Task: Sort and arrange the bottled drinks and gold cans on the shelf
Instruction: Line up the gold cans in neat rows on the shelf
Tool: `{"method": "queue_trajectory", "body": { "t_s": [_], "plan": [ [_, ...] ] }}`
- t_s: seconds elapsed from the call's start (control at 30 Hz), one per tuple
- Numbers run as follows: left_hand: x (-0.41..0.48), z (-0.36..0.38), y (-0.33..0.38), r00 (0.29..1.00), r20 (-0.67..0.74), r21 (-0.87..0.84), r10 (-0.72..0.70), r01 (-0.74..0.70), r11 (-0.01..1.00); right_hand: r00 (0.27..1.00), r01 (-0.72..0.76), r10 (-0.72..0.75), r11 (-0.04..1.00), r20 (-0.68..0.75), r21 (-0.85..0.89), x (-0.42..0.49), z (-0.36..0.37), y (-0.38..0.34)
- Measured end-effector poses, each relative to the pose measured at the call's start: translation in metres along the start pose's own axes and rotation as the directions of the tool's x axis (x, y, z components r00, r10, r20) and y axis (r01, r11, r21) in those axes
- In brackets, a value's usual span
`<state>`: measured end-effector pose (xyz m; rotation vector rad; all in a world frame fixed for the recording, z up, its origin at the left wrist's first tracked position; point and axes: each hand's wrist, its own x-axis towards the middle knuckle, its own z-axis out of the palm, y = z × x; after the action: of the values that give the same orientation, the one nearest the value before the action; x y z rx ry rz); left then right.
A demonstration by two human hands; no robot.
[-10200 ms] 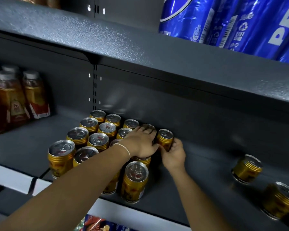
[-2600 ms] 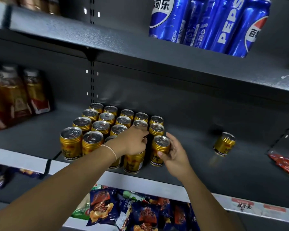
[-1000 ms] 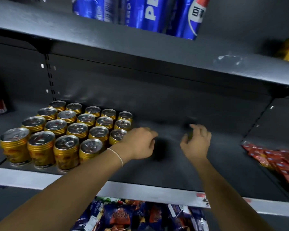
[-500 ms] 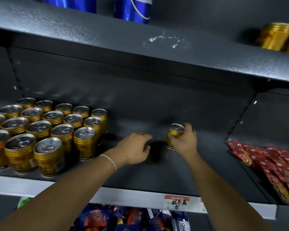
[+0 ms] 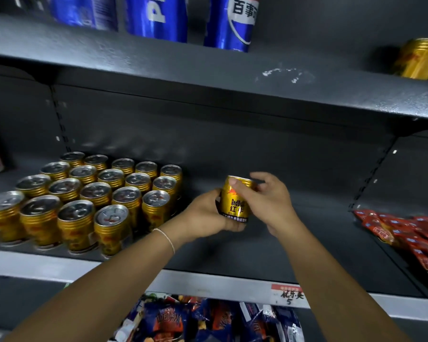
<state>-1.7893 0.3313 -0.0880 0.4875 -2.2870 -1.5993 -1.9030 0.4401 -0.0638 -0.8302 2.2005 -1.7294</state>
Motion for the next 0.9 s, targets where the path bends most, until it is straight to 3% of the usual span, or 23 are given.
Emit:
{"method": "queue_trajectory", "body": {
  "t_s": [0.17, 0.27, 0.33, 0.43, 0.53, 0.6, 0.7, 0.8, 0.9],
  "plan": [
    [-0.027, -0.039, -0.003, 0.995, 0.065, -0.132, -0.076, 0.085, 0.988, 0.97, -0.075, 0.033, 0.983, 0.24, 0.166, -0.024, 0.022, -0.021],
    [-0.043, -0.055, -0.006, 0.995, 0.057, -0.081, -0.086, 0.09, 0.993, 0.942, -0.12, 0.063, 0.98, 0.329, 0.157, -0.035, 0.039, -0.025],
    [-0.054, -0.068, -0.008, 0.997, 0.054, 0.039, -0.063, 0.061, 0.997, 0.941, -0.141, 0.07, 0.97, 0.331, 0.196, -0.042, 0.051, -0.026],
    [-0.068, -0.103, -0.009, 0.998, 0.067, 0.361, -0.001, -0.023, 0.932, 0.942, -0.15, 0.055, 0.952, 0.332, 0.267, -0.054, 0.072, -0.021],
    [-0.077, -0.149, -0.014, 0.991, -0.093, 0.497, 0.096, -0.037, 0.867, 0.956, -0.118, 0.023, 0.943, 0.291, 0.311, -0.067, 0.098, -0.007],
    [-0.082, -0.172, -0.022, 0.976, -0.154, 0.64, 0.155, -0.021, 0.768, 0.964, -0.09, 0.0, 0.941, 0.265, 0.327, -0.077, 0.116, 0.006],
    [-0.086, -0.188, -0.043, 0.989, -0.08, 0.805, 0.125, -0.011, 0.593, 0.969, 0.006, -0.072, 0.963, 0.238, 0.27, -0.088, 0.14, 0.025],
    [-0.089, -0.187, -0.063, 0.997, 0.033, 0.835, 0.073, -0.068, 0.546, 0.965, 0.089, -0.128, 0.98, 0.228, 0.175, -0.098, 0.16, 0.037],
    [-0.09, -0.186, -0.074, 0.991, 0.07, 0.868, 0.111, -0.115, 0.484, 0.972, 0.113, -0.136, 0.985, 0.193, 0.129, -0.105, 0.17, 0.046]
  ]
}}
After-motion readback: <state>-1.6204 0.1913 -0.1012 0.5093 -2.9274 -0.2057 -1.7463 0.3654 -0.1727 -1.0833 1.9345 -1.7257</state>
